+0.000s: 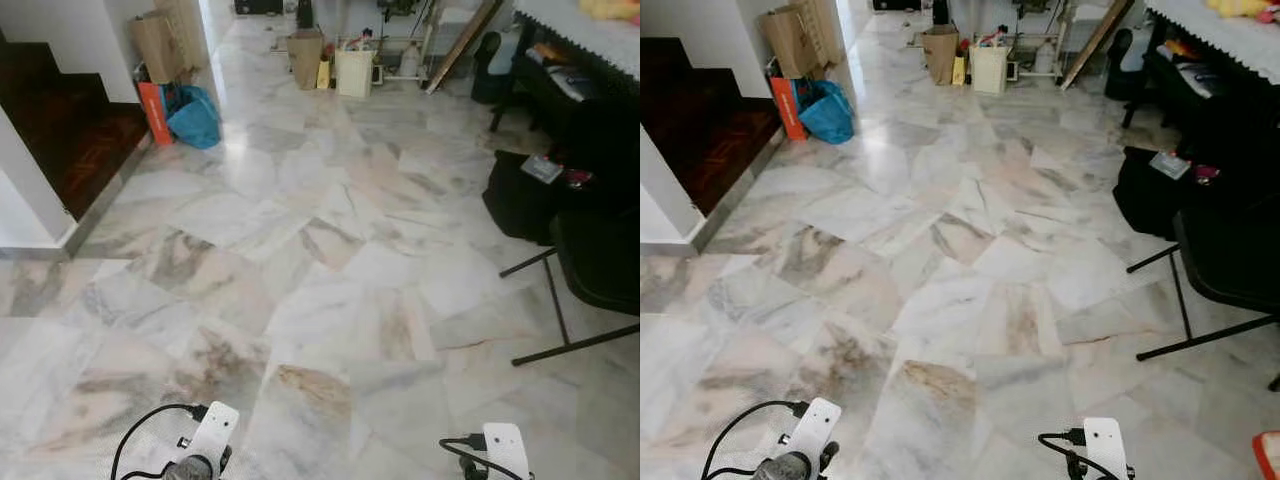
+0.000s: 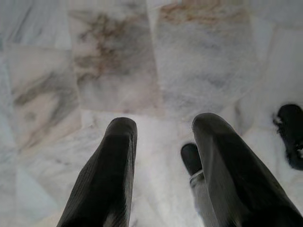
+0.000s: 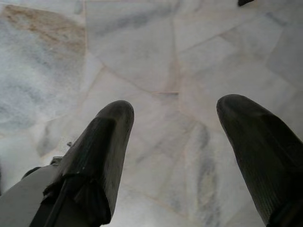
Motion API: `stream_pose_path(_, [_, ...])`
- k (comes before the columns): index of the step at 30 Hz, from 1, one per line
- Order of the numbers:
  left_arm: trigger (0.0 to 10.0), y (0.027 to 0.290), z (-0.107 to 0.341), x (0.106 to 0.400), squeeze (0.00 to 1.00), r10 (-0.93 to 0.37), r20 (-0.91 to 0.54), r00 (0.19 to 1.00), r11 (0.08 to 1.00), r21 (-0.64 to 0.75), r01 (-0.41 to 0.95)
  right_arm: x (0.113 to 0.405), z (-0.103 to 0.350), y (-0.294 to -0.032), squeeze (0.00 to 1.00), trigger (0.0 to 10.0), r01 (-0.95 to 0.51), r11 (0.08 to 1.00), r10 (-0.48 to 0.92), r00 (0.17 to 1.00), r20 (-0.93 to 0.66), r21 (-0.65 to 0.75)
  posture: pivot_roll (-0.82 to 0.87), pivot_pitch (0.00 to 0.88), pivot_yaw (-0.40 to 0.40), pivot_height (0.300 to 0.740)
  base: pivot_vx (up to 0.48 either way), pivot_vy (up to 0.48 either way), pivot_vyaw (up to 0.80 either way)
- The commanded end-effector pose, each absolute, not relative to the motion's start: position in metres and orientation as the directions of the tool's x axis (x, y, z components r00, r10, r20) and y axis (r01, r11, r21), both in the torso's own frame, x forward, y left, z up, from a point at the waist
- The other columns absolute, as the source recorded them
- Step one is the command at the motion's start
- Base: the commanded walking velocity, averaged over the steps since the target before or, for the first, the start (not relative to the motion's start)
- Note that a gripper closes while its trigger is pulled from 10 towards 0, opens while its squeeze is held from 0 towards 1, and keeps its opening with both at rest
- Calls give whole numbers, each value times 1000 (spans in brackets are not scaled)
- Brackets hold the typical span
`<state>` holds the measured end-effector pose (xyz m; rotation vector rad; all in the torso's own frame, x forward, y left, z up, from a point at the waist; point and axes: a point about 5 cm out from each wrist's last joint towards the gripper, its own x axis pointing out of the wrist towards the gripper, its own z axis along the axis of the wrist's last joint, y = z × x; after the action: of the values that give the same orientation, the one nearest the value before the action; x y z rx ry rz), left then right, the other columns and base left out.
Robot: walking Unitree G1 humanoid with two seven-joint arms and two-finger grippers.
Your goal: Hang hanger
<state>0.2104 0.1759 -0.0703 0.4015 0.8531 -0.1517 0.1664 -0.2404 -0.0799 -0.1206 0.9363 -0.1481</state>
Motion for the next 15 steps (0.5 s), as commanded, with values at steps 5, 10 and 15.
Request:
stream_pose_path(5, [10000, 178, -72, 208, 0, 49, -765, 642, 919, 286, 270, 172, -78, -237, 0, 10000, 93, 985, -171, 601, -781, -145, -57, 0, -41, 740, 0, 0, 0])
stream_pose_path(10, [10000, 186, -71, 208, 0, 62, -768, 638, 913, 301, 274, 164, -83, -234, 0, 10000, 153, 981, -187, 581, -792, -120, -58, 0, -14, 740, 0, 0, 0])
stream_pose_path(15, [10000, 195, -69, 210, 0, 82, -766, 637, 916, 310, 255, 147, -90, -234, 0, 10000, 162, 979, -191, 542, -818, -121, -94, 0, 23, 740, 0, 0, 0])
